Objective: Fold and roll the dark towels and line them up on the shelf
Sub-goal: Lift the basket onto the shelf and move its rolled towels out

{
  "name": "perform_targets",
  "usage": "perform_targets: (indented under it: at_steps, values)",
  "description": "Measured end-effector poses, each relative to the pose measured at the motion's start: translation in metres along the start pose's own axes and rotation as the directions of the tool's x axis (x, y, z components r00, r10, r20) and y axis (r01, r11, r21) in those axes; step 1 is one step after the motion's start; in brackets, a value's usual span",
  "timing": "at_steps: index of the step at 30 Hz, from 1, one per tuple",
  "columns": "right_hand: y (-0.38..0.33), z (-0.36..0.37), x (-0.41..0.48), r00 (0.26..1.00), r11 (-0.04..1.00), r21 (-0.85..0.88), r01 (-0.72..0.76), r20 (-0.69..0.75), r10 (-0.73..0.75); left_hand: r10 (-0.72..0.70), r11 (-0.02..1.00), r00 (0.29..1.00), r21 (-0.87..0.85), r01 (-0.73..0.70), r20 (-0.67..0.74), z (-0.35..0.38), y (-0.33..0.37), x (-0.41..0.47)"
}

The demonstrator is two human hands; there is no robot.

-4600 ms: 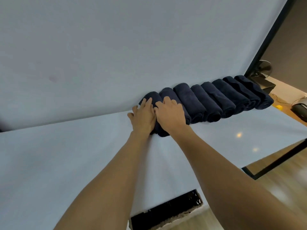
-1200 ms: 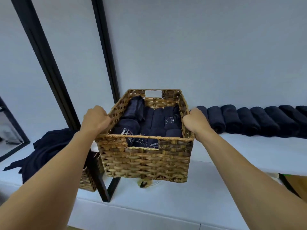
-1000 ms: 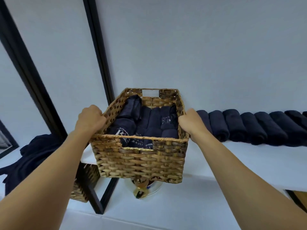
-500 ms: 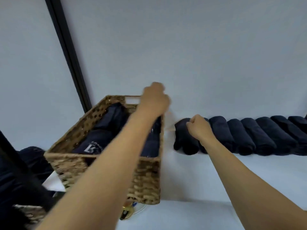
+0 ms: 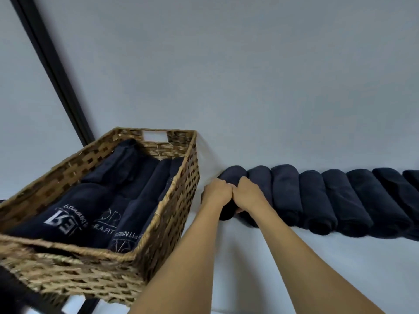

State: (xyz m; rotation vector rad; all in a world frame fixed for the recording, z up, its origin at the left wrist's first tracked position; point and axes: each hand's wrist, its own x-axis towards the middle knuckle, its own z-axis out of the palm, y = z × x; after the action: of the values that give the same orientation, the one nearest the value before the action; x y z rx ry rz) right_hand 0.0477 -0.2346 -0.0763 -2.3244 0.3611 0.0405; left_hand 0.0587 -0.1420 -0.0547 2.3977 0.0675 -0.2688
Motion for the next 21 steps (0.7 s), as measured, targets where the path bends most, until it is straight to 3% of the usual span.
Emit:
perform_targets:
  at_steps: [5, 8, 11, 14, 17, 21]
  values:
    - [-0.049, -0.044, -0.014, 0.974, 0.924, 0.323, 0.204, -0.161, -0.159, 0.191, 0.965, 0.979, 0.197, -0.173, -0.075, -0.066, 0.056, -0.010]
    - [-0.105, -0.066, -0.022, 0.926, 0.797, 0.475, 0.375, -0.226, -0.301, 0.304, 0.943, 0.926, 0.209, -0.260, -0.222, -0.137, 0.079, -0.027]
    - [-0.163, -0.056, -0.022, 0.879, 0.709, 0.523, 0.473, -0.223, -0.422, 0.325, 0.940, 0.908, 0.193, -0.280, -0.263, -0.201, 0.064, -0.033]
    - [-0.204, -0.014, -0.015, 0.877, 0.762, 0.454, 0.462, -0.107, -0.468, 0.222, 0.965, 0.936, 0.196, -0.172, -0.272, -0.236, 0.013, -0.015]
    - [-0.221, 0.031, -0.001, 0.897, 0.876, 0.294, 0.383, 0.111, -0.429, 0.104, 0.984, 0.960, 0.164, -0.063, -0.260, -0.232, -0.045, 0.013]
    - [-0.232, 0.065, 0.008, 0.905, 0.952, 0.048, 0.301, 0.300, -0.302, 0.104, 0.990, 0.960, 0.124, -0.074, -0.262, -0.210, -0.097, 0.039]
